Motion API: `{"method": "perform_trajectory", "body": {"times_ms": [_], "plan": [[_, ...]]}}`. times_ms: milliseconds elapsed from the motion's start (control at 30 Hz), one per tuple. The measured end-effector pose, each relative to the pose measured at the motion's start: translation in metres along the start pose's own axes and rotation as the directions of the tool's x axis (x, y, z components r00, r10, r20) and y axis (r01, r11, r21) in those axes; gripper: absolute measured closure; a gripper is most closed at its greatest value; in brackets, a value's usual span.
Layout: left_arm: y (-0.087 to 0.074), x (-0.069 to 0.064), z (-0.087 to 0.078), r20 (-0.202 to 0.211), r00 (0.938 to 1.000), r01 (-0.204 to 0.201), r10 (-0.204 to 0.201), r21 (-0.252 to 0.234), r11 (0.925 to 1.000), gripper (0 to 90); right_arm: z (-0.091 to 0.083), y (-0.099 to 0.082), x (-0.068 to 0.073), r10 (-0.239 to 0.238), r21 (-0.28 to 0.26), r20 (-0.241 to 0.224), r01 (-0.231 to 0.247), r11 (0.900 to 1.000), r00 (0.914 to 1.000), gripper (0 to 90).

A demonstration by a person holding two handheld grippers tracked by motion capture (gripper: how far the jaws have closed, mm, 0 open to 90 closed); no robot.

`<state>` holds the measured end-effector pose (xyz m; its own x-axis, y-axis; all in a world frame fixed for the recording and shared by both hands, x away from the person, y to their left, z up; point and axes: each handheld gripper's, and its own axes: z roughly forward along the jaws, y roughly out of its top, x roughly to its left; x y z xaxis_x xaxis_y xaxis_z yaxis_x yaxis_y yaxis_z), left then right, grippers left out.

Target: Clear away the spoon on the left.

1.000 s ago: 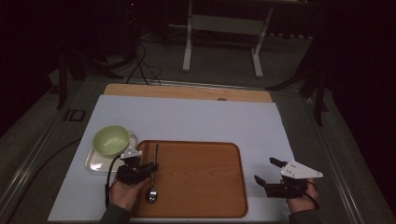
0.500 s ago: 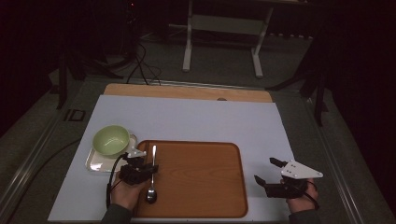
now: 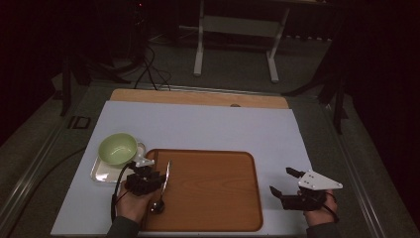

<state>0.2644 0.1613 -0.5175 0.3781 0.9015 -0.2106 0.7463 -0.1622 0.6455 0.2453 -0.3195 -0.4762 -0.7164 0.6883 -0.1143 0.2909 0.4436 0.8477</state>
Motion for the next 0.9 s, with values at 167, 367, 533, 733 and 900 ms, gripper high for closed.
{"method": "perform_trajectory", "body": {"times_ms": [167,367,533,733,900], "plan": [[0.001,0.002,-0.004,-0.006,1.0000,0.007,-0.007,-0.022,0.9997,64.7,0.000,0.000,0.000,0.000,0.000,0.000,0.000,1.0000,1.0000,14.4],[0.002,0.004,-0.009,-0.009,0.9998,0.017,-0.018,-0.055,0.9983,61.6,0.000,0.000,0.000,-0.001,0.000,0.000,0.001,1.0000,1.0000,14.4],[0.003,0.006,-0.014,-0.009,0.9997,0.020,-0.021,-0.084,0.9962,59.9,0.000,0.000,0.000,-0.002,0.001,-0.001,0.002,1.0000,1.0000,14.4],[0.006,0.008,-0.021,-0.008,0.9997,0.020,-0.021,-0.120,0.9926,58.7,0.000,0.000,0.000,-0.001,0.001,0.000,0.001,1.0000,1.0000,14.4],[0.006,0.010,-0.026,-0.007,0.9996,0.027,-0.029,-0.143,0.9894,58.0,0.000,0.000,0.000,-0.002,0.000,0.000,0.002,1.0000,1.0000,14.4]]}}
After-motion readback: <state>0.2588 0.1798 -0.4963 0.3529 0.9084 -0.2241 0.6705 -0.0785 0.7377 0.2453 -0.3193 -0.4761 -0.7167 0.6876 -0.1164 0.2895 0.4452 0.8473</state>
